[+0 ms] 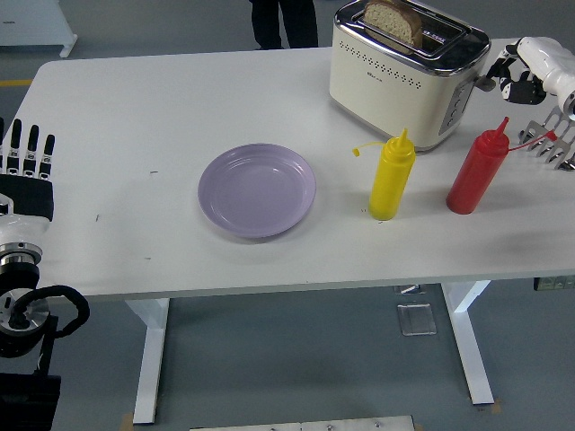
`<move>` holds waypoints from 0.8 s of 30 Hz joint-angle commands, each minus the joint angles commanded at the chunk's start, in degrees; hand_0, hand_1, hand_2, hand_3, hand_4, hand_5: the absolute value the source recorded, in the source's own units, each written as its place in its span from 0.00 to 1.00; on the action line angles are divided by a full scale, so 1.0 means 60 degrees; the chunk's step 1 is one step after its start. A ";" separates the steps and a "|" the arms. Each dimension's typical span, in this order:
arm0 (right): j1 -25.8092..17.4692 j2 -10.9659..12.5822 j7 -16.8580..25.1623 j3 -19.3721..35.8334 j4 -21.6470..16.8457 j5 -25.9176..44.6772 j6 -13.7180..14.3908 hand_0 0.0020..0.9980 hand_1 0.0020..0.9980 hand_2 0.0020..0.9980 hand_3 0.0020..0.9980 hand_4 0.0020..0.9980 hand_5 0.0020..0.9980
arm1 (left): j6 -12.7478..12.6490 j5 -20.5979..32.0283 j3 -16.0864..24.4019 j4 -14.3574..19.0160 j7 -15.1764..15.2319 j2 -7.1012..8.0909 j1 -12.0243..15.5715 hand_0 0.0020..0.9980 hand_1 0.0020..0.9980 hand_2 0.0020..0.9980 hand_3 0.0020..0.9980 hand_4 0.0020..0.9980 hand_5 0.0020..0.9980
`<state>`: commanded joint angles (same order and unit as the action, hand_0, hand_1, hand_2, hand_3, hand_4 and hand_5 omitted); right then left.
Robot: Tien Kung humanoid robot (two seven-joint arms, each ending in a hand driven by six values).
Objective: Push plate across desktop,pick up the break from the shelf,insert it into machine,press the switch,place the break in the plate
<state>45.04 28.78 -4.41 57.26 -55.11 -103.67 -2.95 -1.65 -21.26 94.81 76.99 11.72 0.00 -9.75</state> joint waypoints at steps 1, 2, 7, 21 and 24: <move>0.0010 -0.0017 0.0007 -0.0006 0.0038 0.0013 0.0005 0.20 0.27 0.58 0.51 0.22 0.00 | 0.0000 0.0000 -0.0002 0.0001 0.0000 0.0000 -0.0002 0.85 0.85 0.84 0.79 0.57 1.00; 0.0018 -0.0036 0.0015 -0.0016 0.0077 0.0027 0.0012 0.20 0.27 0.58 0.51 0.22 0.00 | -0.0001 0.0000 -0.0004 0.0002 0.0000 0.0000 -0.0003 0.85 0.85 0.84 0.79 0.57 1.00; 0.0048 -0.0097 0.0038 -0.0077 0.0201 0.0072 0.0022 0.20 0.27 0.58 0.51 0.22 0.00 | -0.0001 -0.0003 -0.0003 0.0005 0.0000 0.0000 -0.0009 0.85 0.85 0.85 0.79 0.57 1.00; 0.0142 -0.0183 0.0020 -0.0400 0.0381 0.0147 -0.0013 0.20 0.27 0.58 0.51 0.24 0.00 | -0.0004 -0.0005 0.0003 0.0008 -0.0004 0.0000 -0.0045 0.85 0.85 0.85 0.79 0.57 1.00; 0.0157 -0.0192 0.0000 -0.0524 0.0361 0.0137 -0.0029 0.20 0.27 0.58 0.51 0.24 0.00 | -0.0003 -0.0001 0.0009 0.0006 -0.0004 0.0000 -0.0053 0.85 0.85 0.85 0.79 0.57 1.00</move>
<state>45.98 27.62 -4.41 54.11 -52.95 -102.85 -3.13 -1.67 -21.27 94.86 77.03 11.70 0.00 -10.07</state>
